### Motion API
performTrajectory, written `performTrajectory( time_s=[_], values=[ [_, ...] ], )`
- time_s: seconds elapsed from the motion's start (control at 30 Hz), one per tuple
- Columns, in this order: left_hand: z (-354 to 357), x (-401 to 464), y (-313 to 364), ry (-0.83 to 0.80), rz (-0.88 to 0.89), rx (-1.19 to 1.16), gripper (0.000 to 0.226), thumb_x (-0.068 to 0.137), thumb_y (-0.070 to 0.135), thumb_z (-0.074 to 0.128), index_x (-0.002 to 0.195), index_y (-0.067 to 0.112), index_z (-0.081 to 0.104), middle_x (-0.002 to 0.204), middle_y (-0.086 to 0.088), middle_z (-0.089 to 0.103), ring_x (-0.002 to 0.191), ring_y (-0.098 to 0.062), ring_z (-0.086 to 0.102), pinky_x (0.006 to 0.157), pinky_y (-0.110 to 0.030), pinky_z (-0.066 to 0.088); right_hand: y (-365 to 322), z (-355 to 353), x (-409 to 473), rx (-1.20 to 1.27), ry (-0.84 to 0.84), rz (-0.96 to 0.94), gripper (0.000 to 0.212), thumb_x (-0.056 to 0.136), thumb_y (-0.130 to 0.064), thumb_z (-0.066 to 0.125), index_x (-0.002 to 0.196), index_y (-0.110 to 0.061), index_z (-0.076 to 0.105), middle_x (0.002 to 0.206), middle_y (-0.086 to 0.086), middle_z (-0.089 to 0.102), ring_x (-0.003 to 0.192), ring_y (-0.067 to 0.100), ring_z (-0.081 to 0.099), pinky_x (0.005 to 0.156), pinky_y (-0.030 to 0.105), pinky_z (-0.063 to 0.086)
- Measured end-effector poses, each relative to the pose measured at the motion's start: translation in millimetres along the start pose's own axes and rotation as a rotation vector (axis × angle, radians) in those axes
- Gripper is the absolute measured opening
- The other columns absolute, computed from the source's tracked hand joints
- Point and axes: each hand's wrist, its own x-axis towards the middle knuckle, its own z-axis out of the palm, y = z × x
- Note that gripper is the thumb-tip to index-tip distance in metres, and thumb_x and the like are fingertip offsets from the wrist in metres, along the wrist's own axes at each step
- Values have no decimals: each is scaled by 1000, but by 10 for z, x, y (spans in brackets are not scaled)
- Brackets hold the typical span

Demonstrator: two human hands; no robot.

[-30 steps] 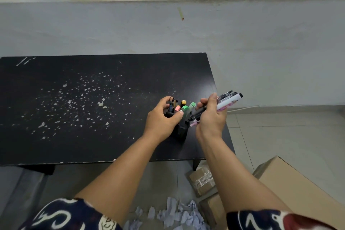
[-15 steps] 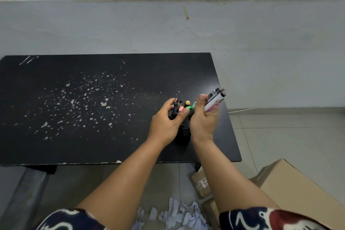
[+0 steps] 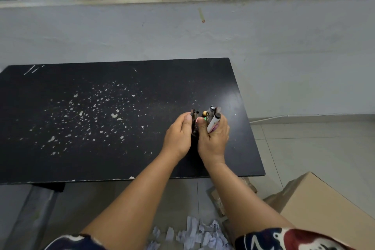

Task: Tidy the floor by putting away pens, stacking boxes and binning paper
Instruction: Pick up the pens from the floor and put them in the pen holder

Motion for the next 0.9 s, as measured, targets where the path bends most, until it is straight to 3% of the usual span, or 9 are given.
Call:
performTrajectory(
  time_s=[0.13, 0.23, 0.3, 0.37, 0.43, 0.53, 0.67, 0.8, 0.9],
  values=[
    [-6, 15, -27, -1, -1, -17, 31, 101, 42, 36, 117, 35, 62, 107, 15, 68, 96, -5, 60, 86, -25, 46, 98, -56, -20, 58, -107, 19, 54, 84, -73, 48, 105, -23, 52, 103, -4, 58, 100, 20, 53, 90, 50, 44],
    [2, 26, -32, 6, 7, -30, 31, 101, 41, 35, 112, 34, 63, 105, 14, 68, 99, -4, 61, 88, -28, 47, 107, -89, -21, 94, -147, 23, 67, 78, -71, 58, 122, -22, 48, 125, 2, 53, 118, 21, 51, 99, 49, 44],
    [10, 20, -27, 7, 5, -38, 31, 101, 41, 35, 109, 34, 63, 103, 14, 69, 99, -4, 61, 86, -28, 48, 75, -128, -39, 160, -160, 49, 81, 75, -69, 65, 136, -25, 38, 140, 2, 43, 131, 16, 44, 108, 41, 41],
    [16, 12, -19, 2, 1, -43, 31, 101, 41, 34, 108, 33, 63, 101, 13, 69, 97, -4, 62, 83, -27, 48, 31, -156, -34, 186, -167, 20, 82, 76, -65, 66, 141, -27, 34, 148, -1, 36, 137, 8, 36, 111, 25, 35],
    [13, 10, -9, 5, 5, -41, 31, 101, 41, 34, 108, 33, 63, 101, 14, 68, 97, -3, 61, 81, -25, 47, -24, -168, 13, 155, -164, -65, 58, 83, -58, 62, 129, -27, 45, 147, 0, 38, 136, 4, 35, 106, 11, 31],
    [17, 17, -2, 22, 6, -38, 30, 101, 39, 35, 111, 32, 63, 104, 15, 67, 99, -2, 59, 81, -22, 44, -66, -145, 99, 121, -146, -70, 28, 90, -47, 63, 107, -29, 50, 134, 1, 49, 133, 6, 39, 98, 9, 35],
    [33, 8, -22, 12, 4, -47, 28, 101, 37, 36, 112, 30, 61, 102, 17, 67, 100, -2, 59, 85, -23, 46, -54, -135, 118, 108, -143, 40, 54, 81, -49, 72, 123, -28, 47, 127, -6, 50, 116, 10, 52, 94, 22, 46],
    [42, 7, -44, 8, -18, -72, 29, 101, 37, 36, 114, 29, 60, 98, 13, 67, 90, -5, 59, 76, -25, 43, -50, -160, 92, 97, -176, -15, 85, 72, -60, 74, 140, -26, 35, 137, -5, 42, 125, 5, 42, 95, 6, 35],
    [50, 6, -34, 11, -19, -82, 28, 101, 39, 35, 108, 32, 61, 96, 14, 67, 90, -4, 59, 74, -22, 41, -47, -170, 86, 130, -107, -163, 80, 82, -62, 61, 144, -22, 31, 147, 3, 36, 138, 16, 34, 110, 25, 34]
  ],
)
